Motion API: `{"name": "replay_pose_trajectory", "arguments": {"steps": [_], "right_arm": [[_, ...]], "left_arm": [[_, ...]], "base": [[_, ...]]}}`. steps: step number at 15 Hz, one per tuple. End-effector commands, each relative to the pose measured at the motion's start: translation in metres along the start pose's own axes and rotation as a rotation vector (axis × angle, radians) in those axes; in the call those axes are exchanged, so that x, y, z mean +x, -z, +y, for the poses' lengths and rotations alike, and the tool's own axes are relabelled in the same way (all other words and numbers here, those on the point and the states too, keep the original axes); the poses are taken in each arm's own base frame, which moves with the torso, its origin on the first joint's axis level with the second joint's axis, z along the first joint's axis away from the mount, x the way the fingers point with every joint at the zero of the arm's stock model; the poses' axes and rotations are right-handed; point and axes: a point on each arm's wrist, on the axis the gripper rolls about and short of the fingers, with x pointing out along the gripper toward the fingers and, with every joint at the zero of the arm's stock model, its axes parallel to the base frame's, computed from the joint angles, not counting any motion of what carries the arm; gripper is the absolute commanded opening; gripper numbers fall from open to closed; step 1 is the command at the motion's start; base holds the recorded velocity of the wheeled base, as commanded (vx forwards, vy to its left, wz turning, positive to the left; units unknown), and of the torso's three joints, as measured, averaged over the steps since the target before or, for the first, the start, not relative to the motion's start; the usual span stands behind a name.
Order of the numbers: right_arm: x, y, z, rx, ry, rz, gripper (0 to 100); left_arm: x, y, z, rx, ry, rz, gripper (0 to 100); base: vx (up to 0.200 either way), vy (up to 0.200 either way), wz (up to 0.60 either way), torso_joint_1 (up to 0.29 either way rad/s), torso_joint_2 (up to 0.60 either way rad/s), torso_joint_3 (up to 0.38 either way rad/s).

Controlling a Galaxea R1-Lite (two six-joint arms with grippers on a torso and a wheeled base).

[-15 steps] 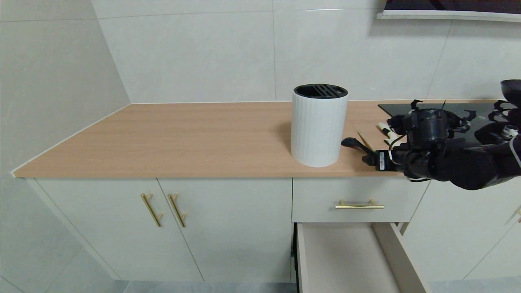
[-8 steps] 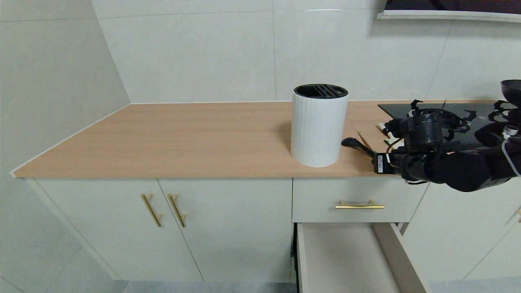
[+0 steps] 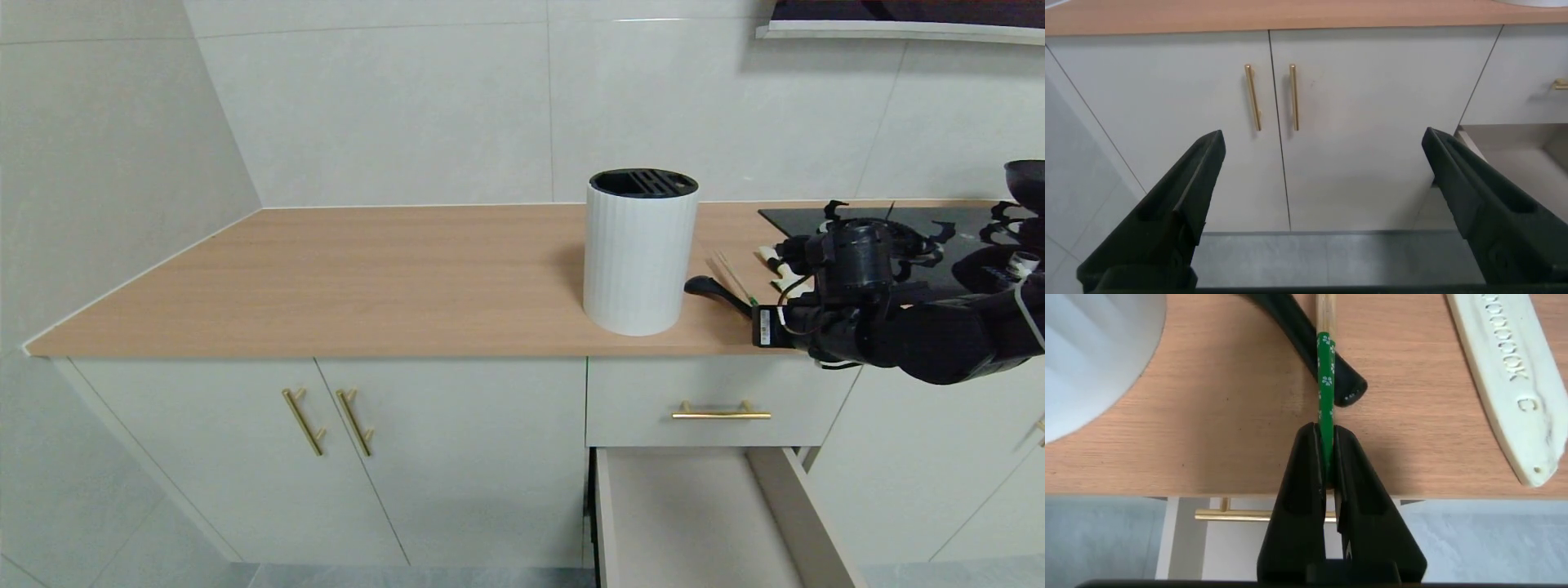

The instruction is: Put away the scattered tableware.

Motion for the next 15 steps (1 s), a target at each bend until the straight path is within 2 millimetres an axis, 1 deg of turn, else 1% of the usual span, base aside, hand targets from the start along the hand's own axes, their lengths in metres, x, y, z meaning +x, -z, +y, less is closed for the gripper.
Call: {"name": "replay_pose_trajectory", "arguments": {"steps": [1, 4, 6, 7, 9, 12, 13, 15], "right_arm": [[-0.011, -0.007, -0.001, 0.009, -0.006, -0.026, 0], [-0.037, -0.014, -0.003, 0.013, -0.018, -0.063, 0], [-0.069, -0.014, -0.005, 0.009, -0.036, -0.079, 0], [-0.080, -0.013, -0.007, 0.006, -0.040, -0.074, 0], [-0.123, -0.010, -0.013, -0.009, -0.058, -0.043, 0], [-0.178, -0.004, -0.016, -0.050, -0.114, 0.006, 0], [-0.194, 0.000, -0.017, -0.064, -0.135, 0.024, 0], [-0.210, 0.007, -0.021, -0.089, -0.207, 0.095, 0]], "left_arm": [[0.000, 0.000, 0.000, 0.000, -0.002, 0.001, 100], [0.000, 0.000, 0.000, 0.000, -0.002, 0.001, 100], [0.000, 0.000, 0.000, 0.000, 0.000, 0.001, 100], [0.000, 0.000, 0.000, 0.000, 0.000, 0.001, 100], [0.000, 0.000, 0.000, 0.000, 0.000, 0.001, 100], [0.000, 0.000, 0.000, 0.000, 0.000, 0.001, 100], [0.000, 0.000, 0.000, 0.000, 0.000, 0.001, 100], [0.000, 0.000, 0.000, 0.000, 0.000, 0.001, 100]], "base": [[0.000, 0.000, 0.00, 0.000, 0.00, 0.000], [0.000, 0.000, 0.00, 0.000, 0.00, 0.000], [0.000, 0.000, 0.00, 0.000, 0.00, 0.000], [0.000, 0.000, 0.00, 0.000, 0.00, 0.000], [0.000, 0.000, 0.00, 0.000, 0.00, 0.000], [0.000, 0.000, 0.00, 0.000, 0.00, 0.000], [0.000, 0.000, 0.00, 0.000, 0.00, 0.000], [0.000, 0.000, 0.00, 0.000, 0.00, 0.000]]}}
